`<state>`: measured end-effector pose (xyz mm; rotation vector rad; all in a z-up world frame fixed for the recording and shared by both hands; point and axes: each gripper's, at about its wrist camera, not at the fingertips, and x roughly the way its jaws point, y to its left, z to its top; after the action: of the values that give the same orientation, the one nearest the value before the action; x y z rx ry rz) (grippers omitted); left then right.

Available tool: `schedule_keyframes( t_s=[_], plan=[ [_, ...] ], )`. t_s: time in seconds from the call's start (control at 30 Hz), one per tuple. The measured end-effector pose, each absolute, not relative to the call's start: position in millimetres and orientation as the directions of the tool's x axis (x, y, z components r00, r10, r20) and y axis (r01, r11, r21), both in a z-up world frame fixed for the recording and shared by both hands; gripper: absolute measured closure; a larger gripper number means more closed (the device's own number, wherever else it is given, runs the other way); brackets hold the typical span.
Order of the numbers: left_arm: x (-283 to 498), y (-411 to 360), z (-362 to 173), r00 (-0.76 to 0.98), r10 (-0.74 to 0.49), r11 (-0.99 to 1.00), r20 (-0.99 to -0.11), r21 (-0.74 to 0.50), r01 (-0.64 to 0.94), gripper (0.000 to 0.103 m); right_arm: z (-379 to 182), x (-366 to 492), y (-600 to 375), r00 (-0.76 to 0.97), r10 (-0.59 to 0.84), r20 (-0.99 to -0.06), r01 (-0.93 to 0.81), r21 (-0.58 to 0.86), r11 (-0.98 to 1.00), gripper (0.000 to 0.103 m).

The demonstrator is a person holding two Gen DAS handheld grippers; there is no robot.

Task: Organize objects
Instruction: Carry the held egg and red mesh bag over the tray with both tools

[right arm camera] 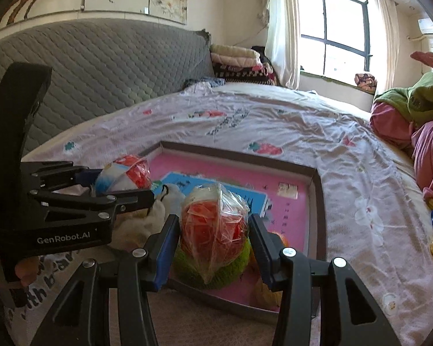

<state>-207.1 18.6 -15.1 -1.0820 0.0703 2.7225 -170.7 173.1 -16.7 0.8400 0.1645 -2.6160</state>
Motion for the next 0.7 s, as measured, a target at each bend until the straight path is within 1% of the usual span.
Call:
schedule_keyframes(
  t_s=[0.27, 0.53, 0.7],
  plan=[
    [-215, 19, -31, -0.694, 0.166, -0.978, -0.701, -0.027, -0.206, 0.050, -30, -176, 173, -0.725, -0.326, -0.607, 0.396, 0.019, -0.918, 0.054],
    [-217, 18, -35, -0.691, 0.170, -0.977, -0.702, -0.029, -0.211, 0.049, -31, -176, 175, -0.722, -0.330, -0.608, 0.391, 0.035, -0.920, 0.053],
    [-219, 17, -36, -0.685, 0.164, -0.978, -0.710, -0.028, -0.205, 0.048, -34, -180, 172, -0.709, -0.308, -0.634, 0.382, 0.022, -0.924, 0.053]
  ],
)
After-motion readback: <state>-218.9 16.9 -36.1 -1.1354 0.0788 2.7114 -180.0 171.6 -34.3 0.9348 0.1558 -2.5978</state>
